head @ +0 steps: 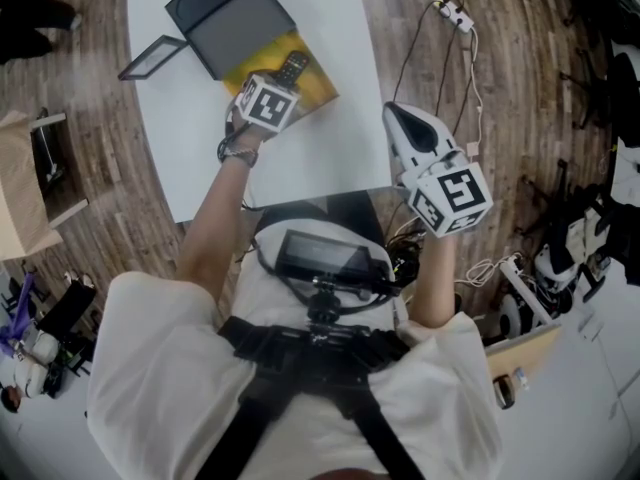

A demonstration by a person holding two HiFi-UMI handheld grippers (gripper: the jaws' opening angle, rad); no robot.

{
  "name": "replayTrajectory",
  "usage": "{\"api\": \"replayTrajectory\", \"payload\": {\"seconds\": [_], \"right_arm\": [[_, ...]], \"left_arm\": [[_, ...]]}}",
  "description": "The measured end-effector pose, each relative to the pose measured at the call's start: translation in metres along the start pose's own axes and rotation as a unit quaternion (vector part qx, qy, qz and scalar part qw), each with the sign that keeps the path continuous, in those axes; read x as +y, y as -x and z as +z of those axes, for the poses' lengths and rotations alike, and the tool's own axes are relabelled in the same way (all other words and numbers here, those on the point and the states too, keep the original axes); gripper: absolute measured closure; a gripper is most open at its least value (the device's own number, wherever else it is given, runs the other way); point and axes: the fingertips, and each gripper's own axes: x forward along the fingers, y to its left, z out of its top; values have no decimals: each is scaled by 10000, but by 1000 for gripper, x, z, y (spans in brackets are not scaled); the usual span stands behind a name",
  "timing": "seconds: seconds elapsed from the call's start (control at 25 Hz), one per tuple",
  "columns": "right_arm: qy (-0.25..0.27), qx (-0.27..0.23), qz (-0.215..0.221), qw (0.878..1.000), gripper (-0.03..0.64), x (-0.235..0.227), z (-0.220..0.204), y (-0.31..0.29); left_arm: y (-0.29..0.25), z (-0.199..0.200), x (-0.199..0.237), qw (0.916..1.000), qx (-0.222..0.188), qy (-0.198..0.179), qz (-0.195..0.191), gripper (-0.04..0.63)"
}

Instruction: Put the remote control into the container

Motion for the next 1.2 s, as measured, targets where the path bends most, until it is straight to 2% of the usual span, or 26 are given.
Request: {"api": "replayTrajectory", "payload": {"seconds": [0.12, 0.24, 0.36, 0.44, 1.08, 1.2], "right_arm": [[-12, 2, -10, 10000, 618, -4, 0, 3], [-27, 11, -18, 10000, 618, -4, -2, 5], [-30, 12, -28, 10000, 618, -2, -3, 6], [-37, 16, -34, 10000, 618, -3, -3, 6], [-82, -39, -101, 9999, 618, 4, -3, 7], [-69, -55, -98, 9999, 618, 8, -2, 8]], "left_arm": [[-1, 4, -2, 10000, 32, -2, -17, 371], [-1, -5, -4, 9997, 251, 71, -28, 371], [-1, 11, -4, 9999, -82, -40, -55, 371], [-2, 14, -4, 9998, -146, -47, -90, 371], [8, 11, -9, 9998, -158, -70, -124, 354], [15, -3, -4, 10000, 59, 35, 29, 354]]}}
